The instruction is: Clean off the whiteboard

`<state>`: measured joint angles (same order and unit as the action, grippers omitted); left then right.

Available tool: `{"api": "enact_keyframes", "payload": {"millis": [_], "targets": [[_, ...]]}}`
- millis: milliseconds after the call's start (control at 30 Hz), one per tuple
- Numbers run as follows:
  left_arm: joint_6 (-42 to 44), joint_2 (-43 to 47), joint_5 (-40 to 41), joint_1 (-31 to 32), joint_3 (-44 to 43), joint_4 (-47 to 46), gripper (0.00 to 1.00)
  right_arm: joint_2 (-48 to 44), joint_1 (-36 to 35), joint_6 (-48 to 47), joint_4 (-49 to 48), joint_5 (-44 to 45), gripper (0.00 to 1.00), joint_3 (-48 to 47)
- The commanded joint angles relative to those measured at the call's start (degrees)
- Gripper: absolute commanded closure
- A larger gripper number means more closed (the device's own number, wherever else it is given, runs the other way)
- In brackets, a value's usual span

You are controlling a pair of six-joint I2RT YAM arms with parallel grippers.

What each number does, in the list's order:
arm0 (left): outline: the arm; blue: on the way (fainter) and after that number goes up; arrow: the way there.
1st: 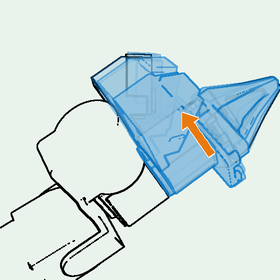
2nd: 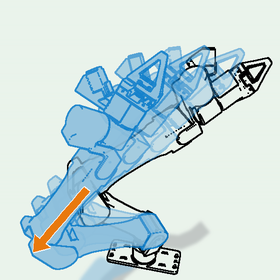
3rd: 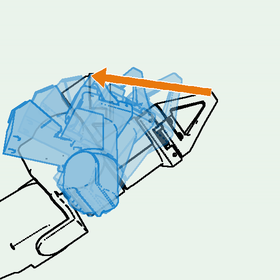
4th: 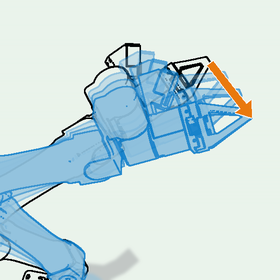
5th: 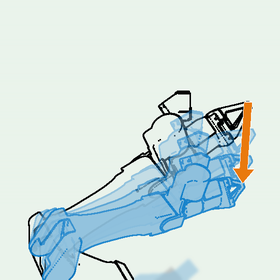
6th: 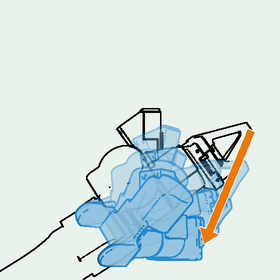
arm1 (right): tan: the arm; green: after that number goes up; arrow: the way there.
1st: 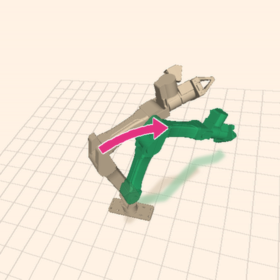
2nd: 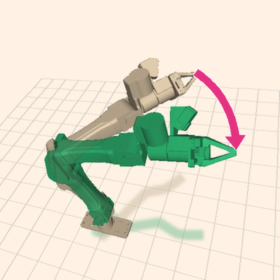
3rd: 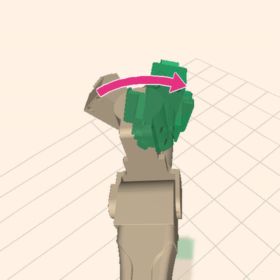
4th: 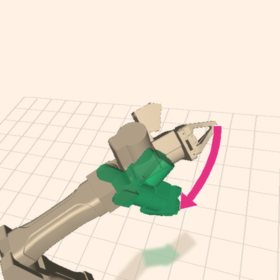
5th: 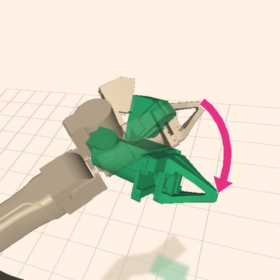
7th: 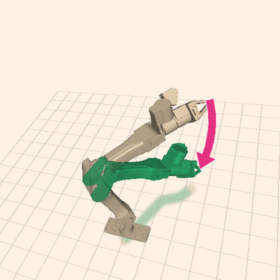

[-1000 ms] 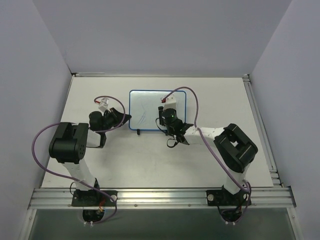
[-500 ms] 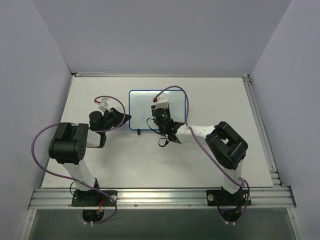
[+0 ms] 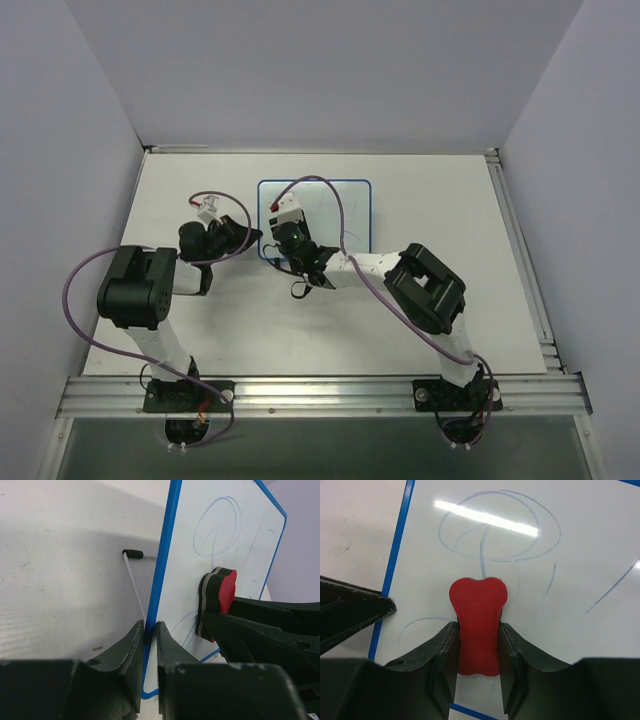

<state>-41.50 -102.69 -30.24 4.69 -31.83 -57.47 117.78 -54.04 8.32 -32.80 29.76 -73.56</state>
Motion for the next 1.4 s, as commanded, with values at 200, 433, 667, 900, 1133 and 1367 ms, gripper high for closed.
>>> {"api": "enact_keyframes", "payload": {"millis": [200, 433, 667, 900, 1133, 1367], "targets": [[1.2, 2.5, 0.8, 0.5, -0.2, 0.3, 0.98, -4.0, 3.1, 1.9, -0.2, 1.6, 0.98, 8.1], [1.6, 2.2, 1.0, 0.5, -0.3, 0.7, 0.98, -12.6, 8.2, 4.3, -2.6, 3.1, 0.98, 19.2], [1.9, 2.2, 1.1, 0.5, -0.5, 1.1, 0.98, -19.3, 13.0, 5.1, -4.8, 4.3, 0.98, 28.2], [2.0, 2.3, 1.2, 0.6, -0.5, 1.4, 0.97, -19.1, 13.6, 4.9, -5.2, 3.5, 0.98, 28.6], [2.1, 2.3, 1.2, 0.6, -0.7, 1.7, 0.98, -12.3, 5.4, 2.9, -4.6, 4.8, 0.98, 21.0], [2.3, 2.7, 1.2, 0.6, -0.6, 2.0, 0.98, -6.9, 1.4, 2.8, -3.2, 3.9, 0.98, 13.9]]}}
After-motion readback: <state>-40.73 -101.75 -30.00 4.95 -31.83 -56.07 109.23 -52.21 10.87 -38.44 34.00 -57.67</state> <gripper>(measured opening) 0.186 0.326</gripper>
